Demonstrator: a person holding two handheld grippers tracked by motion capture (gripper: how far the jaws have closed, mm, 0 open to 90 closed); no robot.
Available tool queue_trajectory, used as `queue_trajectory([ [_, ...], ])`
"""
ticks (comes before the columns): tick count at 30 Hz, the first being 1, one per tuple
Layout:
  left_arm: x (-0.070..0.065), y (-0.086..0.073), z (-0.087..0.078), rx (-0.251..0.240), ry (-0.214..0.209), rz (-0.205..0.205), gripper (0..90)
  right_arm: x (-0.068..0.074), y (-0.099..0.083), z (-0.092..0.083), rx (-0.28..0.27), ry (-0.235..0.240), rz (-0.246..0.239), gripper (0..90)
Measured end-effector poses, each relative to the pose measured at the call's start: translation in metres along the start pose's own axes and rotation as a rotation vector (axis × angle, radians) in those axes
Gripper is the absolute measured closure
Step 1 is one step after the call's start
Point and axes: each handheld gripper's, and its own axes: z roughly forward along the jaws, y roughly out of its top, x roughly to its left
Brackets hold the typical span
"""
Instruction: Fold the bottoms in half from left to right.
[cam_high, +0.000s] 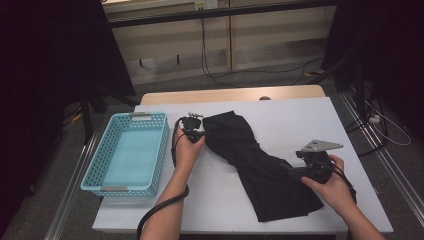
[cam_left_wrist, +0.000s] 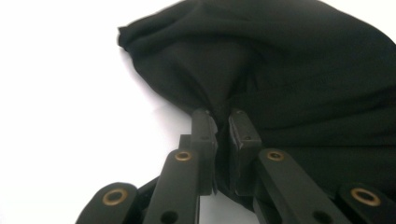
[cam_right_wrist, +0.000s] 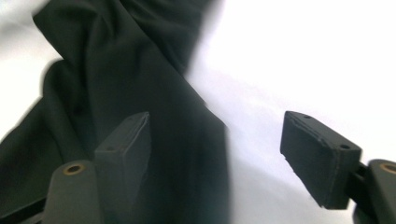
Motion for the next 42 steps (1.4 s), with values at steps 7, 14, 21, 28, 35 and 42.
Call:
queue_trajectory([
  [7, 0.024, 0.003, -0.017, -0.012, 0.084, -0.012, 83.2, -0.006, -0.012, -0.004, 0.049, 0.035, 0.032, 36.9],
  [14, 0.021, -0.001, -0.018, -0.026, 0.065, -0.004, 82.2, 0.003, -0.018, 0.008, 0.120, 0.102, 0.050, 51.9],
  [21, 0.021, -0.005, -0.020, -0.036, 0.051, -0.003, 79.3, 0.010, -0.018, 0.010, 0.150, 0.151, 0.025, 87.3],
  [28, 0.020, -0.007, -0.024, -0.079, 0.041, 0.000, 54.6, -0.008, -0.012, 0.006, 0.152, 0.130, 0.033, 89.0],
  [35, 0.009, -0.008, -0.029, -0.094, 0.021, 0.025, 31.3, -0.047, -0.007, 0.003, 0.118, 0.040, 0.104, 88.9],
  [42, -0.002, -0.014, -0.034, -0.068, -0.008, 0.059, 25.1, -0.061, -0.006, 0.008, 0.106, -0.074, 0.097, 88.1],
])
